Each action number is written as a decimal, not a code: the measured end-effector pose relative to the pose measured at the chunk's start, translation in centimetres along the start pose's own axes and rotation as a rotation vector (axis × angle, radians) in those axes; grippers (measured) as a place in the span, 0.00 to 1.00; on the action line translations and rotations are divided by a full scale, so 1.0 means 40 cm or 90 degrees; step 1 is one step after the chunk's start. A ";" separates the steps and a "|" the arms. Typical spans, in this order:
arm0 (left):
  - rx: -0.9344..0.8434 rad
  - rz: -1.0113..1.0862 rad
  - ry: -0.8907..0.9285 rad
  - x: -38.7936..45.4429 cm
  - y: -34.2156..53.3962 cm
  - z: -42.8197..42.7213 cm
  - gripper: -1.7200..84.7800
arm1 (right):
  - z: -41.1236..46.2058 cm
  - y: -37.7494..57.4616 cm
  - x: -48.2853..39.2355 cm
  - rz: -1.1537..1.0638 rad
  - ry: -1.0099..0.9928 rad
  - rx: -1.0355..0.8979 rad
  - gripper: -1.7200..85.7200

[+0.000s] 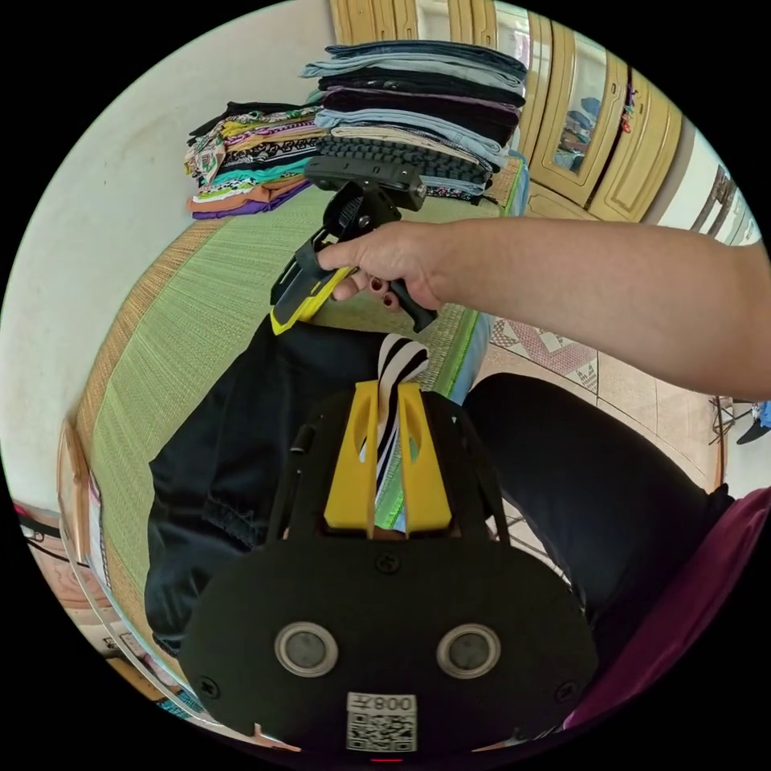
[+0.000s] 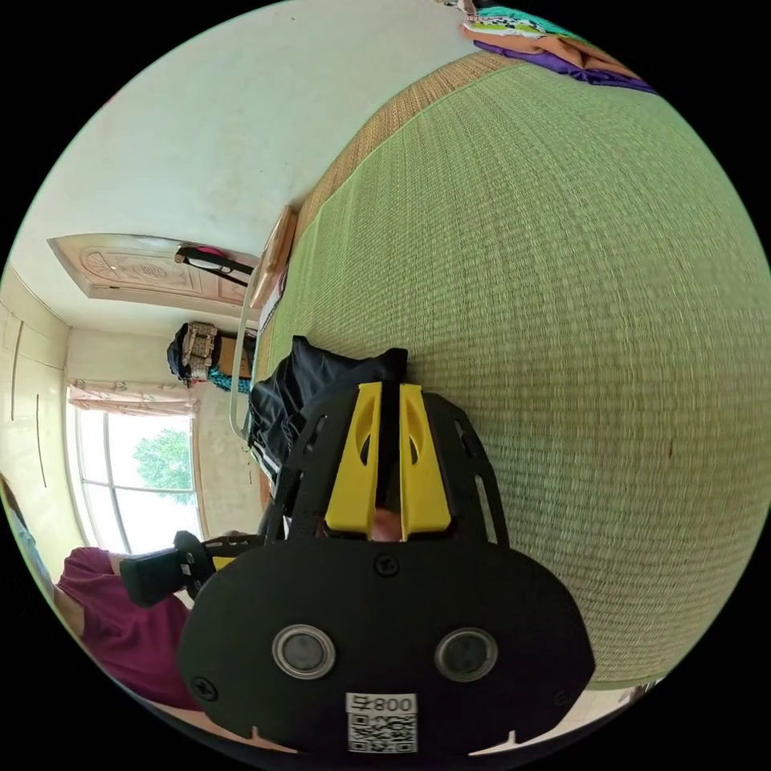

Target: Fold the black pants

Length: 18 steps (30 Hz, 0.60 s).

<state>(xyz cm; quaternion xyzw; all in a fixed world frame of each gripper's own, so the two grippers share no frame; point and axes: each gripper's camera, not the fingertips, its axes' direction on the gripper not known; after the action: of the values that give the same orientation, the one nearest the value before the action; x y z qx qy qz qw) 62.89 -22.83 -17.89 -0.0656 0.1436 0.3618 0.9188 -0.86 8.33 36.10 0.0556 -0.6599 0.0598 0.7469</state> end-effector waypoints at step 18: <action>0.219 -0.164 0.211 -0.318 0.314 -0.271 0.07 | -0.222 0.116 -0.168 0.039 -0.124 0.185 0.05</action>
<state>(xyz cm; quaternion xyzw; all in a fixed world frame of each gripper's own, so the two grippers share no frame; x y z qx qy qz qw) 43.08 -24.31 -24.44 0.0154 0.3419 0.1968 0.9188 6.25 14.24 28.38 0.1485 -0.7150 0.1715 0.6613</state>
